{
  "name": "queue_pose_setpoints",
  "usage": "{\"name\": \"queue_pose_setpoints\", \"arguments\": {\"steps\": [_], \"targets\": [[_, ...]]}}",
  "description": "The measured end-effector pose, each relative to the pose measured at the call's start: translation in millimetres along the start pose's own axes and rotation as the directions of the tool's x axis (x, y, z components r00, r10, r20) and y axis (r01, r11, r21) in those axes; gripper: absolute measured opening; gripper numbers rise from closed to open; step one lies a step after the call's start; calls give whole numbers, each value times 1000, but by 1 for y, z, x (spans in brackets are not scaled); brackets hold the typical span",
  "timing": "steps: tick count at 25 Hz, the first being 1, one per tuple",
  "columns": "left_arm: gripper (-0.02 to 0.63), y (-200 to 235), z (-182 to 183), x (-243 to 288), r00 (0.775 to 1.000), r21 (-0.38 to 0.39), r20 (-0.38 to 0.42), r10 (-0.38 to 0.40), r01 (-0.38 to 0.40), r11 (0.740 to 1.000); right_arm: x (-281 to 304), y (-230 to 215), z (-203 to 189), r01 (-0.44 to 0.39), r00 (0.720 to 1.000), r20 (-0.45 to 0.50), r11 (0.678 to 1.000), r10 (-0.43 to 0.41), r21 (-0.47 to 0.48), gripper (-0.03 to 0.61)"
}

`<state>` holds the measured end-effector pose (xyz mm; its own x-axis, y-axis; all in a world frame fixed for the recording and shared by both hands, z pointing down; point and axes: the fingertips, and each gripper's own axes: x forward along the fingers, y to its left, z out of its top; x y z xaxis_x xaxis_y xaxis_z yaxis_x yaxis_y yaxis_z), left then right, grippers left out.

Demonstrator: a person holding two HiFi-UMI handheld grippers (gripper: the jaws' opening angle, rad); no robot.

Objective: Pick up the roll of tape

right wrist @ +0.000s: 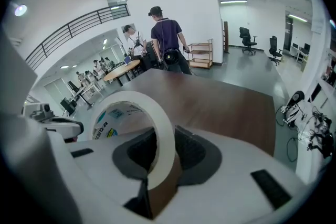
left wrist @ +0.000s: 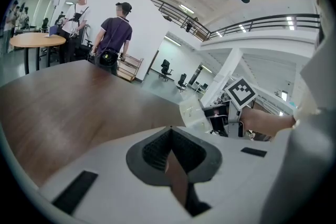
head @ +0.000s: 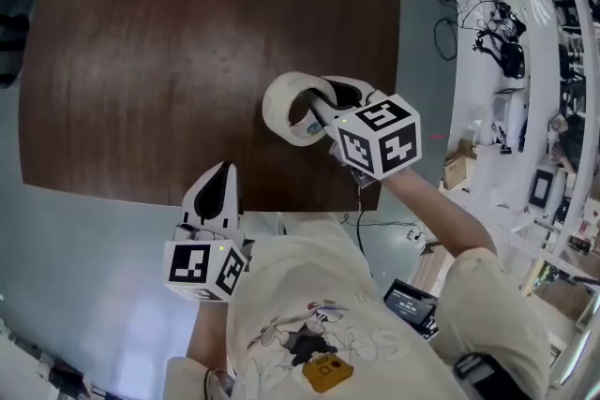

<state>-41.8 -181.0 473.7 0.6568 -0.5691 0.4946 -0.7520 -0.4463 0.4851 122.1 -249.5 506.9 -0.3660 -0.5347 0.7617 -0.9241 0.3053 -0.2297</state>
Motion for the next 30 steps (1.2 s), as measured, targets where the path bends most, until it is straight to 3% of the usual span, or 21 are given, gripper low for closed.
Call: {"name": "queue_pose_setpoints", "arguments": {"steps": [5, 9, 21, 26, 30], "targets": [[6, -41, 33, -3, 1000, 46, -1, -25, 25, 999, -69, -15, 24, 26, 995, 100, 999, -30, 38, 91], [6, -58, 30, -25, 998, 81, 19, -54, 52, 995, -112, 1, 18, 37, 978, 203, 997, -50, 63, 91], [6, -82, 57, -56, 993, 131, 64, -98, 89, 987, -204, 21, 39, 9, 872, 485, 992, -71, 128, 91], [6, -96, 49, -65, 992, 150, 71, -104, 93, 984, -242, 37, 26, -6, 835, 548, 995, -51, 101, 91], [6, -105, 52, -65, 991, 143, 84, -109, 96, 985, -258, 41, 20, -14, 823, 567, 996, -36, 83, 91]]}}
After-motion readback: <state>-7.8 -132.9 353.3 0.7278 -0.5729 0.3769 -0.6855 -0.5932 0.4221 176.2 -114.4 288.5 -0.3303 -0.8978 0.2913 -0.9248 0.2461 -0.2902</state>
